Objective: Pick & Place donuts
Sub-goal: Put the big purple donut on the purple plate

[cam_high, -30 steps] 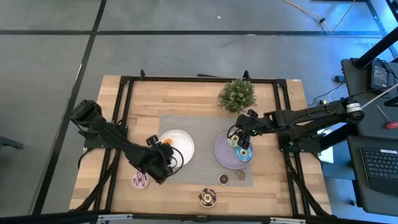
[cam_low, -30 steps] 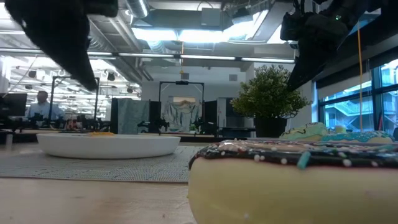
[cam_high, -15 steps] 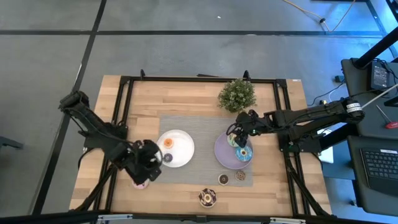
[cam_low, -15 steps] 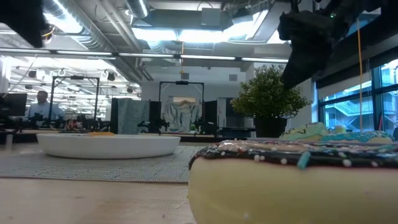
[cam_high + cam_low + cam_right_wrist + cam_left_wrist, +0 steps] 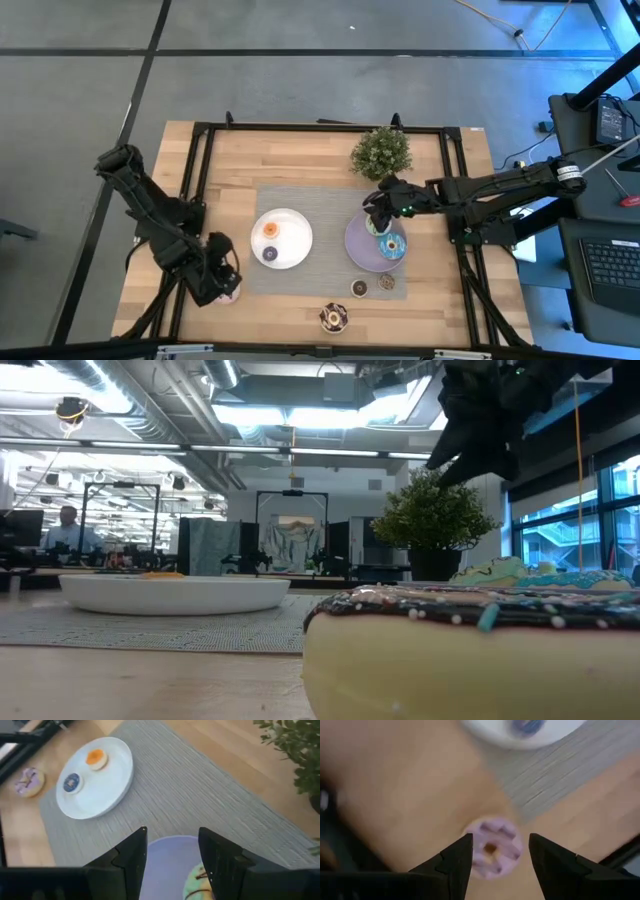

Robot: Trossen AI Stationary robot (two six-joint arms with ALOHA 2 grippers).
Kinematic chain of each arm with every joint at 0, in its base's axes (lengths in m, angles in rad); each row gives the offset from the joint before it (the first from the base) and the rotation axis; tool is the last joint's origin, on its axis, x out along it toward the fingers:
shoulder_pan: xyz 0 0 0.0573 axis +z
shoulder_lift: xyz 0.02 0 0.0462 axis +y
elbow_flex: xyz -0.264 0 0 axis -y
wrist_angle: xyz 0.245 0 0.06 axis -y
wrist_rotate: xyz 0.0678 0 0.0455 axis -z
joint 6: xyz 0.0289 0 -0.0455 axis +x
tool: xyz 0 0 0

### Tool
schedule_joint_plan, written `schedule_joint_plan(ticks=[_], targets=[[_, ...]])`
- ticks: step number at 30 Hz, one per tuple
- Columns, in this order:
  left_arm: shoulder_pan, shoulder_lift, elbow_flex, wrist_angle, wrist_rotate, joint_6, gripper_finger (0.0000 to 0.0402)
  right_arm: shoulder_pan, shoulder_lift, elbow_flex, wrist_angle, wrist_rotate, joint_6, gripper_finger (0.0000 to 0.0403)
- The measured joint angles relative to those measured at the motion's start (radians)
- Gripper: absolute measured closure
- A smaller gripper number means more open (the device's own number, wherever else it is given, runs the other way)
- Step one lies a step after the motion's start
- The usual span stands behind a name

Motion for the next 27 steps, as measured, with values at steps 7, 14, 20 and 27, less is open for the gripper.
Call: schedule_joint_plan(ticks=[7, 14, 20, 27], targets=[[-0.050, 0.000, -0.176, 0.280, 0.085, -0.102, 0.0216, 0.032, 0.000, 0.000, 0.012, -0.001, 0.044, 0.0224], [-0.051, 0.001, -0.275, 0.380, 0.153, -0.098, 0.0217, 0.052, 0.000, 0.000, 0.020, -0.001, 0.048, 0.0224], [-0.049, 0.001, -0.278, 0.383, 0.131, -0.031, 0.0215, 0.051, 0.000, 0.000, 0.022, -0.001, 0.047, 0.0224], [-0.047, 0.001, -0.278, 0.384, 0.066, -0.017, 0.0216, 0.051, 0.000, 0.000, 0.015, -0.001, 0.043, 0.0224]])
